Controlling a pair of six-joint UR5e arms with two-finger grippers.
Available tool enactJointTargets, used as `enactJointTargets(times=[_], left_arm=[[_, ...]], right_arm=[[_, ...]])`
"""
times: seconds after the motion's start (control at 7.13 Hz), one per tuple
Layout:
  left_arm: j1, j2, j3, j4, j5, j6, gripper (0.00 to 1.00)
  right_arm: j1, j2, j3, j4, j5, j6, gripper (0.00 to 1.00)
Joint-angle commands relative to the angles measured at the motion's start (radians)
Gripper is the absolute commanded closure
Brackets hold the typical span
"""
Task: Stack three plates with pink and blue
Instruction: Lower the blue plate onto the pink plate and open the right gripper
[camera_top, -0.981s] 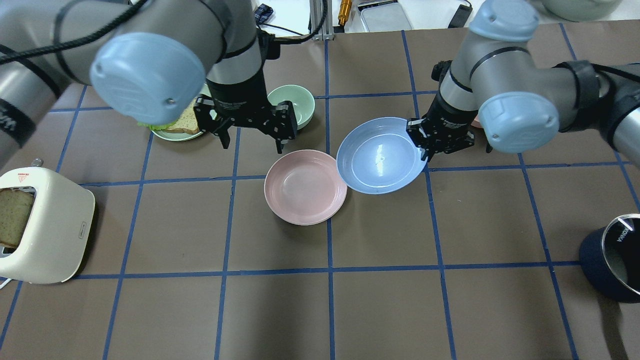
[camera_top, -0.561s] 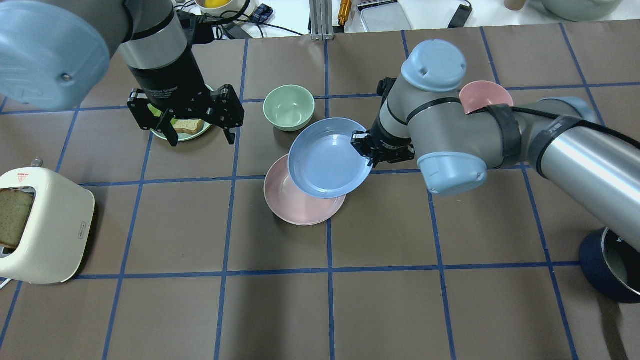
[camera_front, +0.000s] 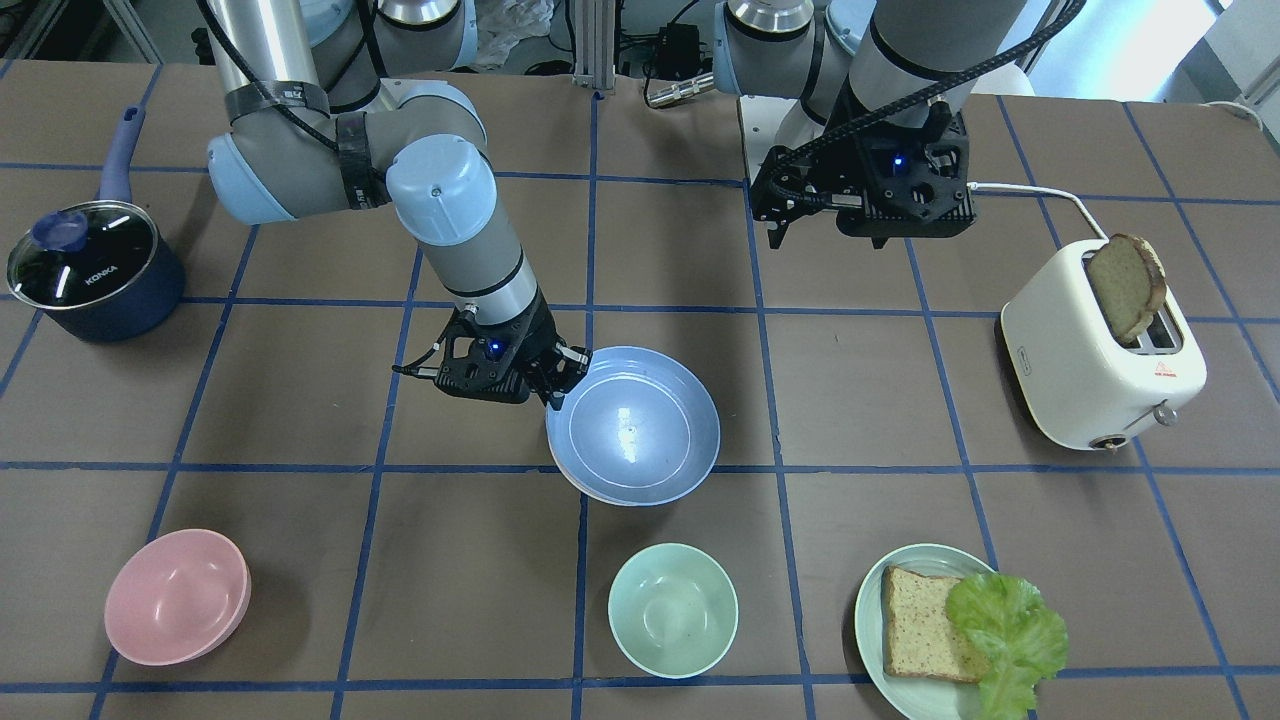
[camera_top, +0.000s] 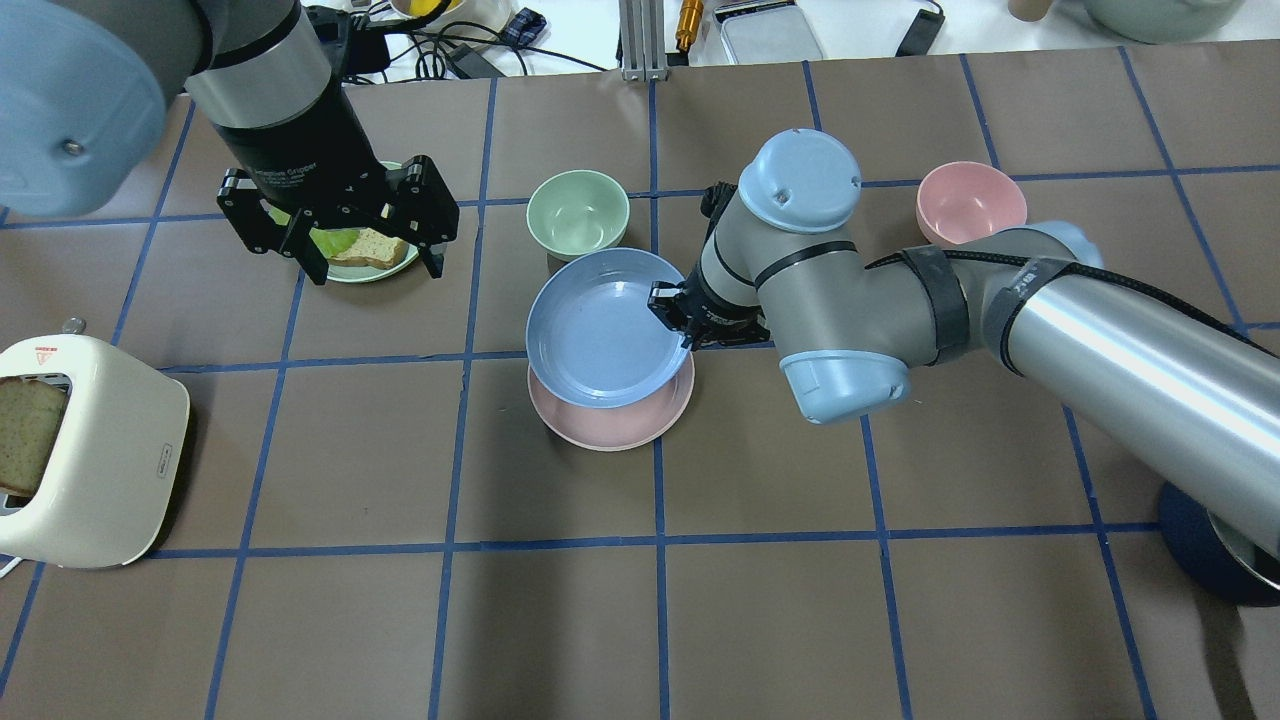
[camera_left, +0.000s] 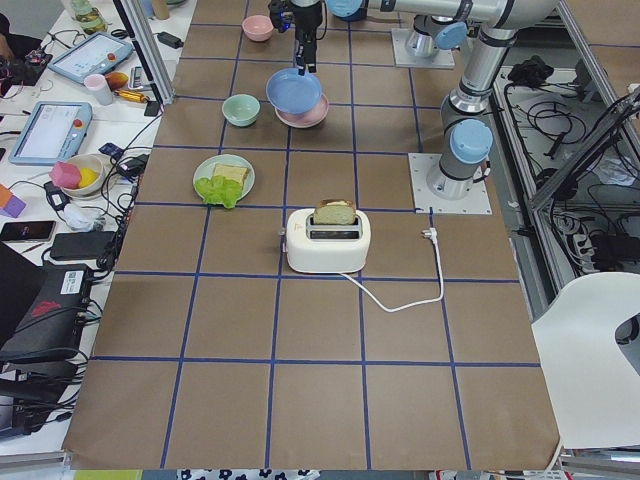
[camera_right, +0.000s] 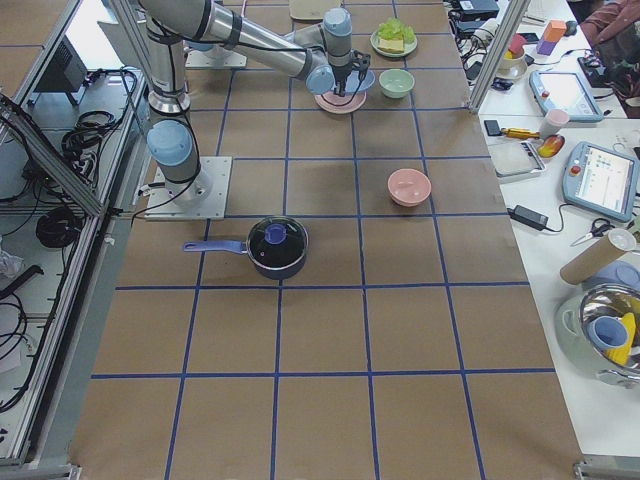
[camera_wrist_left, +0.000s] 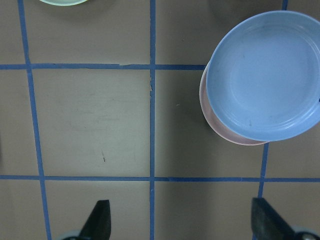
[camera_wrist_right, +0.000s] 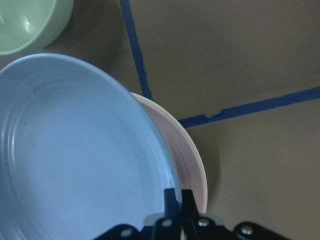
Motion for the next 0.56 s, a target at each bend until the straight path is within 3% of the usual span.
enactJointTargets(times=[0.0, 0.28, 0.42], left_arm=[[0.006, -0.001, 0.000, 0.062, -0.006, -0.008, 0.00], [0.006, -0.001, 0.000, 0.070, -0.020, -0.008, 0.00], [0.006, 0.000, -0.002, 0.068, -0.018, -0.008, 0.00]], right_arm=[[0.003, 0.021, 0.026, -0.047, 0.004, 0.003, 1.00], [0.002, 0.023, 0.031, -0.074, 0.016, 0.004, 1.00], [0.002, 0.023, 0.033, -0.086, 0.014, 0.006, 0.82]])
